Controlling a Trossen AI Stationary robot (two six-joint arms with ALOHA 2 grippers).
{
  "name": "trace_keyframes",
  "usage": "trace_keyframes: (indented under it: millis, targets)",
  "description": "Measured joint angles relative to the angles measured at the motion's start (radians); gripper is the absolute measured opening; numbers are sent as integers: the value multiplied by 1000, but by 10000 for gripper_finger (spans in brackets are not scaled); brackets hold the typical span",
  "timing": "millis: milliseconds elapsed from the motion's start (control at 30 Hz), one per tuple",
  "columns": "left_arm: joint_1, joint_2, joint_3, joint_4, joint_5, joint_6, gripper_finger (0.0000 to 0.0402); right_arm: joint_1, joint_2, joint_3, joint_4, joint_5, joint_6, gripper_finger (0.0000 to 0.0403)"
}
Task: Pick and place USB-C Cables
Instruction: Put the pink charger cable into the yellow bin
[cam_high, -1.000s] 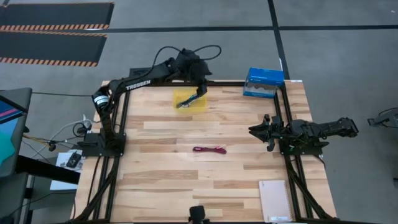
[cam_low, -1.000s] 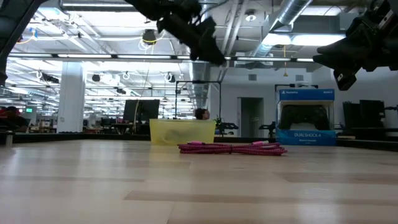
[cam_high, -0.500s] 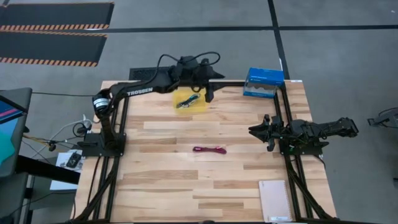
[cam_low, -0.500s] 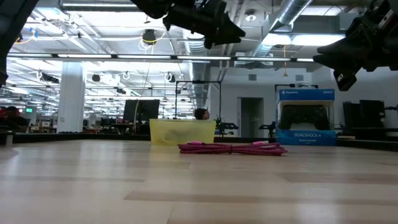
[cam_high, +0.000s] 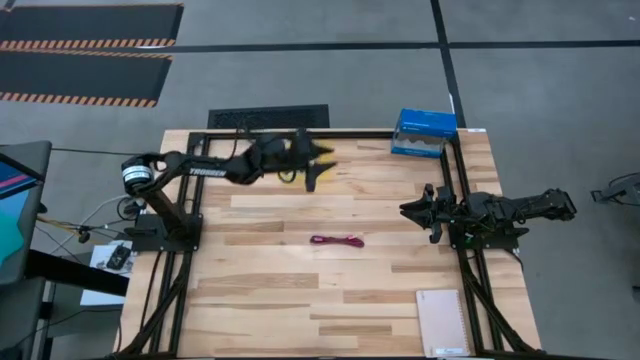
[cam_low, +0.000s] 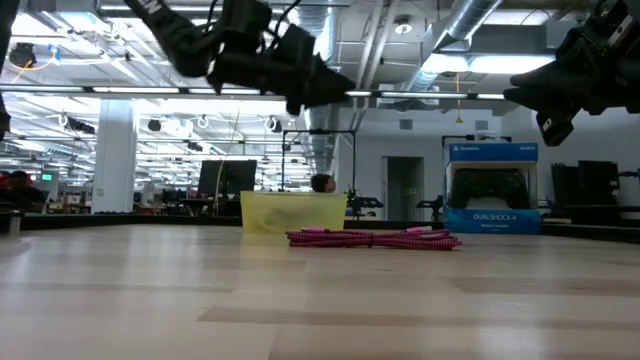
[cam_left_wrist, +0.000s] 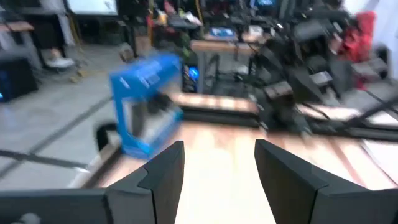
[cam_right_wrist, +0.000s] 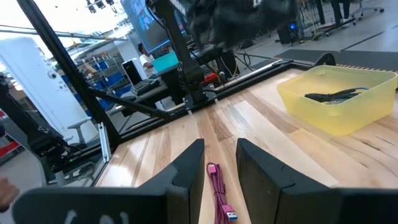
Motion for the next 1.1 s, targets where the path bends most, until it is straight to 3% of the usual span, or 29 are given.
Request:
trace_keyframes:
  millis: [200, 600, 1100]
  targets:
    - [-114, 13, -112, 60, -80, -26, 184, 0, 0, 0, 0, 1, -2, 118]
    - [-423, 42, -154, 121, -342, 12, 185, 0, 0, 0, 0, 2, -9, 118]
    - [-427, 380, -148, 383, -315, -78, 185, 0, 1, 0, 0, 2, -10, 118]
